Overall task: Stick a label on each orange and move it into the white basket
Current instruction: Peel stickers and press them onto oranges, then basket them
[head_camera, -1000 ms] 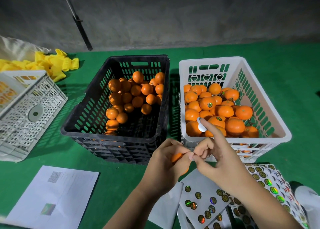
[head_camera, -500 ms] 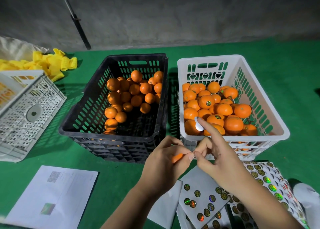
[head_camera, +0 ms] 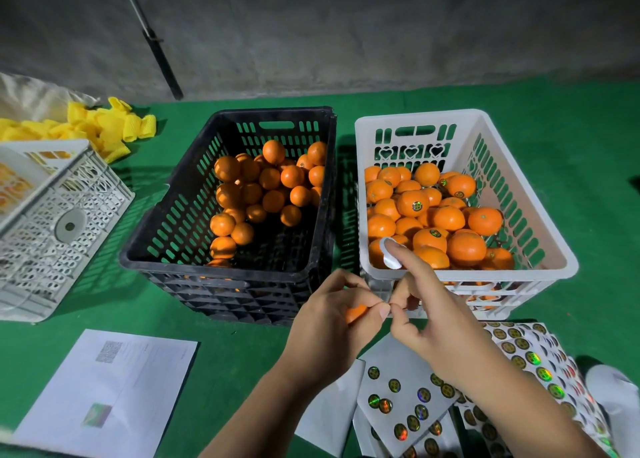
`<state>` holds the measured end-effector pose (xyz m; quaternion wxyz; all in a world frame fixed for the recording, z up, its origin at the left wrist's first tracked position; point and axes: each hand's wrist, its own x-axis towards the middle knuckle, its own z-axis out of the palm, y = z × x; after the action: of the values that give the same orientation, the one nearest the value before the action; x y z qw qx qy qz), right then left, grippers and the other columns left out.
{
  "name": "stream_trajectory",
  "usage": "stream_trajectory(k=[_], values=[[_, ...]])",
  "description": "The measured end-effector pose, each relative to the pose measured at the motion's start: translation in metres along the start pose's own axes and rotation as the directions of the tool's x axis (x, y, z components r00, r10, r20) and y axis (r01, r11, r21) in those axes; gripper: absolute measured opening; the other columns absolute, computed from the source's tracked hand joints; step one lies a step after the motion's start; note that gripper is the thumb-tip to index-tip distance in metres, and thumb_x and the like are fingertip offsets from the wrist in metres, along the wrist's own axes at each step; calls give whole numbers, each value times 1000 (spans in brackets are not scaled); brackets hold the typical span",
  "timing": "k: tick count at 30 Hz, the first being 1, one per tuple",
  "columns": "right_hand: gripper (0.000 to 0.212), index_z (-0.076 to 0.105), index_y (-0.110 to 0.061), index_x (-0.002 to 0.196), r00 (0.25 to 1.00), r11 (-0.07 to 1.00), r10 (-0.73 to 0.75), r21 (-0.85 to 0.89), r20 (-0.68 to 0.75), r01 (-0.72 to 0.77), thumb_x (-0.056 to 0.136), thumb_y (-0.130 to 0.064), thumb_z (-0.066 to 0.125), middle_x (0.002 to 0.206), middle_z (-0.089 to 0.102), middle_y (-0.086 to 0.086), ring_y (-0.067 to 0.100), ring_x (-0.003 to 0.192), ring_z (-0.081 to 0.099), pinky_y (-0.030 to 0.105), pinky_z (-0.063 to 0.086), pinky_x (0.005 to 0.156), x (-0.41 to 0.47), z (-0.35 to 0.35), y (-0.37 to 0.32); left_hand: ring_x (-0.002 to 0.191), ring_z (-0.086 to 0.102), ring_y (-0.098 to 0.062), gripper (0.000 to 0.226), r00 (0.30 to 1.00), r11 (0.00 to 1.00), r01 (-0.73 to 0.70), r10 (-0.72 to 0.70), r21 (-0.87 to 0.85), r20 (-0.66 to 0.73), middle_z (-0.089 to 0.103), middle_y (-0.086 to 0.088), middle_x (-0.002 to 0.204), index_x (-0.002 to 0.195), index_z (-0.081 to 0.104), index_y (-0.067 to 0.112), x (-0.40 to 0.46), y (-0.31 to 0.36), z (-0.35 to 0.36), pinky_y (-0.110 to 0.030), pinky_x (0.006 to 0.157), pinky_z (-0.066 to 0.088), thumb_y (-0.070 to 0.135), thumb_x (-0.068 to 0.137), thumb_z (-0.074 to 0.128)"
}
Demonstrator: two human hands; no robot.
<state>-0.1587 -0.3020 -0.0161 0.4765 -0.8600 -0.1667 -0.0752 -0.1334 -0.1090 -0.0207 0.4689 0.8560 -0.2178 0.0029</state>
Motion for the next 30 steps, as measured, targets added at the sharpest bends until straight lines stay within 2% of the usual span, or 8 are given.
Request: stream_trajectory(k=[5, 7, 11, 13, 16, 22, 26, 30], values=[[99, 24, -49, 156, 984, 918, 145, 385, -102, -95, 89, 9, 69, 81, 60, 3, 29, 83, 58, 27, 48, 85, 0, 6, 4, 92, 64, -13, 16, 1000, 998, -4, 3, -62, -10, 57, 9, 101, 87, 76, 16, 3, 2, 0, -39, 73, 53, 28, 96, 71], [102, 24, -48, 155, 974, 887, 188, 449, -128, -112, 87, 11, 69, 79, 62, 8, 31, 81, 58, 25, 47, 83, 1, 8, 3, 91, 64, -13, 15, 1000, 998, -13, 12, -67, -13, 57, 9, 102, 88, 76, 15, 4, 3, 1, -37, 73, 53, 27, 96, 72], [101, 24, -38, 156, 944, 824, 285, 546, -169, -151, 83, 13, 72, 75, 62, 15, 19, 74, 60, 17, 48, 77, 6, 12, 1, 87, 63, -13, 18, 1000, 996, 5, -7, -87, -29, 56, 11, 101, 83, 73, 15, 5, 2, 4, -34, 70, 51, 28, 96, 71], [99, 25, -39, 155, 924, 779, 340, 602, -174, -173, 85, 18, 66, 75, 62, 18, 21, 75, 61, 22, 51, 81, 7, 15, 2, 85, 63, -13, 19, 999, 993, 32, -35, -113, -21, 55, 12, 101, 82, 73, 14, 4, 1, 5, -30, 70, 49, 27, 96, 72], [97, 26, -36, 155, 898, 726, 411, 652, -155, -219, 84, 14, 68, 77, 64, 17, 26, 80, 62, 36, 51, 90, 6, 18, 7, 84, 62, -14, 16, 999, 989, 41, -42, -139, -4, 56, 9, 101, 83, 74, 13, 3, 1, 4, -26, 70, 46, 23, 96, 73], [83, 32, -33, 148, 830, 657, 535, 695, -158, -291, 90, 19, 59, 78, 71, 8, 12, 79, 67, 32, 48, 86, 4, 23, 17, 91, 63, -16, 11, 999, 987, 36, -32, -159, 22, 57, 5, 101, 85, 76, 11, 3, 4, 2, -26, 77, 47, 15, 95, 73], [79, 39, -38, 141, 799, 591, 582, 752, -148, -292, 90, 19, 60, 79, 65, 13, 13, 81, 67, 32, 51, 84, 5, 21, 21, 94, 62, -16, 10, 999, 987, 15, -6, -160, 52, 57, 7, 100, 87, 77, 10, 4, 4, 0, -19, 81, 44, 13, 95, 73], [74, 46, -40, 132, 777, 605, 595, 751, -205, -265, 89, 19, 58, 82, 59, 12, 13, 77, 64, 27, 55, 81, 7, 12, 25, 94, 63, -17, 14, 995, 979, 42, -22, -202, 98, 57, 10, 98, 81, 73, 14, 3, 0, -3, -16, 81, 44, 15, 94, 71]])
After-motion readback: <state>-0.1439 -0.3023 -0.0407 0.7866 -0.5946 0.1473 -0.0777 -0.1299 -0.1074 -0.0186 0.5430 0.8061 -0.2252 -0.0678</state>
